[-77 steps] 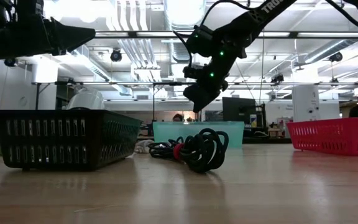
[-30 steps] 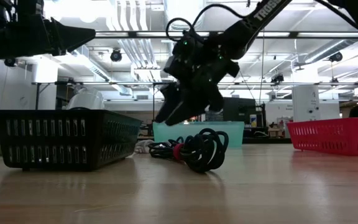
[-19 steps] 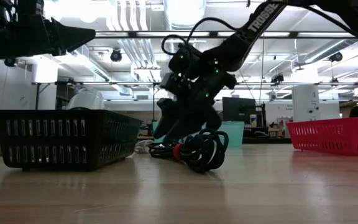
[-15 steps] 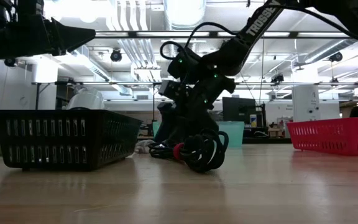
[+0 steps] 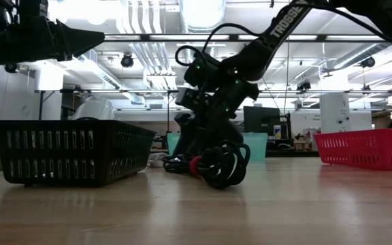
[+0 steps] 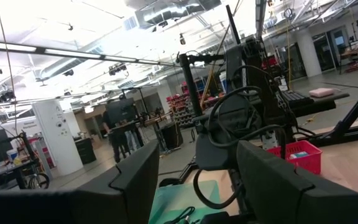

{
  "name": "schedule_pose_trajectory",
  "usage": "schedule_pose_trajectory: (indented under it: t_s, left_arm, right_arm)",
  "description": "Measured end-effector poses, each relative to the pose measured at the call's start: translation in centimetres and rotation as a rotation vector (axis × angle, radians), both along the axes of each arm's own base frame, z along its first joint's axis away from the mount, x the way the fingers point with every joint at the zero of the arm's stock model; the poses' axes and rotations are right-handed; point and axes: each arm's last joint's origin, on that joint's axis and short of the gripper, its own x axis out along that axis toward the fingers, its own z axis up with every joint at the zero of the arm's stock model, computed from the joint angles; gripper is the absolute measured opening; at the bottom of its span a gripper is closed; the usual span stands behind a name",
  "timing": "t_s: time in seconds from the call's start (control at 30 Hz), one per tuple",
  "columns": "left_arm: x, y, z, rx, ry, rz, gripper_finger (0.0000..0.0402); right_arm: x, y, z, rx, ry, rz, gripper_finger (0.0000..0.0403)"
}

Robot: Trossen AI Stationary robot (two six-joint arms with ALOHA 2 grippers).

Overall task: Pick and place items into bin
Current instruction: Put the white charger cable wire into the green bin

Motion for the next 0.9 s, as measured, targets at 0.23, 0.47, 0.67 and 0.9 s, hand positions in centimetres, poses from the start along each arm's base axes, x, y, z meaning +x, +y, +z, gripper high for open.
schedule_pose_trajectory:
  t_s: [0.23,0.47,0.67,0.9]
  left_arm:
    - [0.0,0.0,0.0,0.000,0.000,0.000,0.0200]
    - [0.0,0.0,0.0,0.000,0.000,0.000,0.0200]
    - [0.0,0.0,0.0,0.000,-0.001,0.000,0.0200]
    - [0.0,0.0,0.0,0.000,0.000,0.000,0.0200]
  right_arm:
    - [-0.5,0.1,-0.1,0.015,0.055,0.004,0.0084]
    - [-0.8,0.2,0.5,0.013,0.072,0.004,0.0018]
    - [-1.3,-0.3,3.3,-0.034,0.021,-0.062,0.0015]
    - [-2.1,-2.9,8.7,-0.058,-0.164,-0.203,0.0014]
